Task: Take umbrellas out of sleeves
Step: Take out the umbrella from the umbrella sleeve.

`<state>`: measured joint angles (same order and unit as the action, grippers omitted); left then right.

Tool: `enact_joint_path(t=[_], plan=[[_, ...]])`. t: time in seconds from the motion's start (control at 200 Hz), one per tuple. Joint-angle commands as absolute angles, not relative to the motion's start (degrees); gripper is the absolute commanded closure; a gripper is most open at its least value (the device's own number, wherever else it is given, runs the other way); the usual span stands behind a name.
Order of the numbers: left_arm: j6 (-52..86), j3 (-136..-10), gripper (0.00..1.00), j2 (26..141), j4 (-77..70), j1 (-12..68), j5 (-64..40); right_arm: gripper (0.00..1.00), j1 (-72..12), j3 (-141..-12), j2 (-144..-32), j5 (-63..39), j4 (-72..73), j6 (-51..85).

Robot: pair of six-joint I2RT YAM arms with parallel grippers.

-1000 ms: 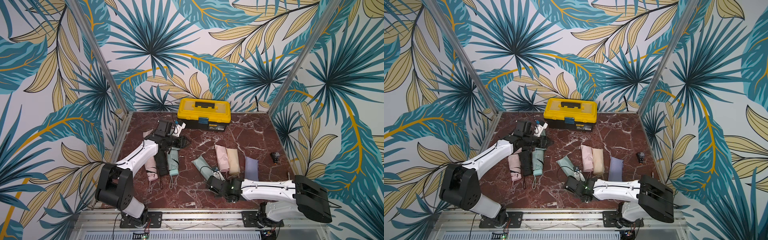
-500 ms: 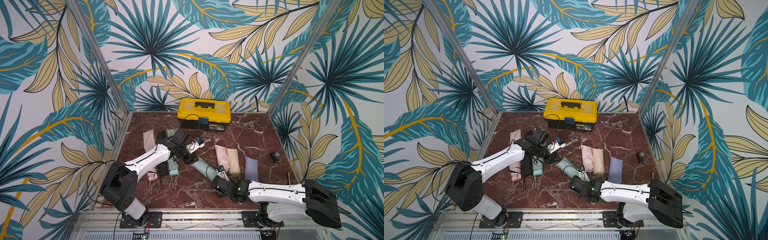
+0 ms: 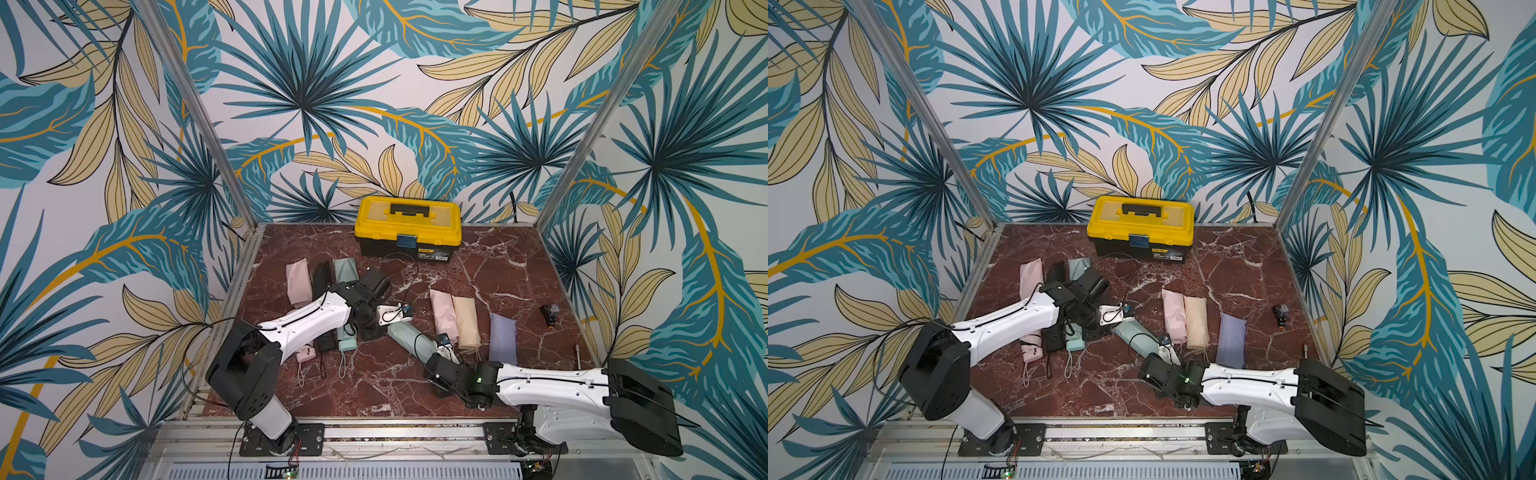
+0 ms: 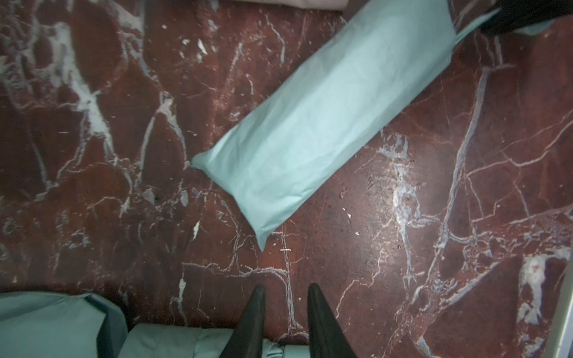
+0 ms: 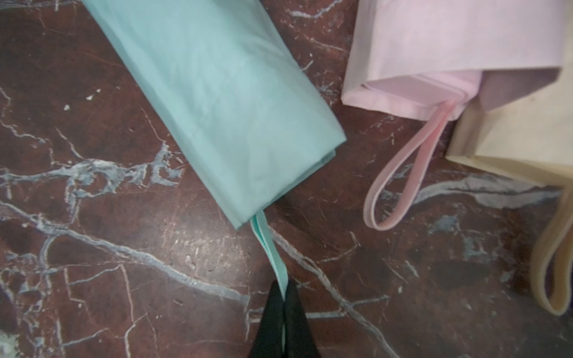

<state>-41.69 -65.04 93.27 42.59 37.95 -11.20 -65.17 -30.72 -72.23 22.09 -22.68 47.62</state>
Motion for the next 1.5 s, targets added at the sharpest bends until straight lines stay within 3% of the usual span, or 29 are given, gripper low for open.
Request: enact_joint_path(t=[0.0, 0.531, 1.031, 1.492], plan=[[-46.7, -66.0, 0.74, 96.7, 44.6, 38.6, -9.9, 1.00, -65.0, -30.3, -73.0, 21.5, -21.7, 48.2], [-45.2, -72.0, 0.73, 106.9, 44.5, 38.7, -7.5, 1.00, -65.0, -30.9, -74.8, 20.5, -20.5, 47.7], [-45.7, -74.0, 0.60, 109.1, 44.6, 37.3, -2.0, 1.00, -65.0, -31.6, -76.1, 20.2, -20.3, 47.4], [-45.8, -74.4, 0.61, 109.8, 44.5, 38.5, -7.6, 1.00, -65.0, -33.4, -77.7, 19.9, -20.4, 46.9]])
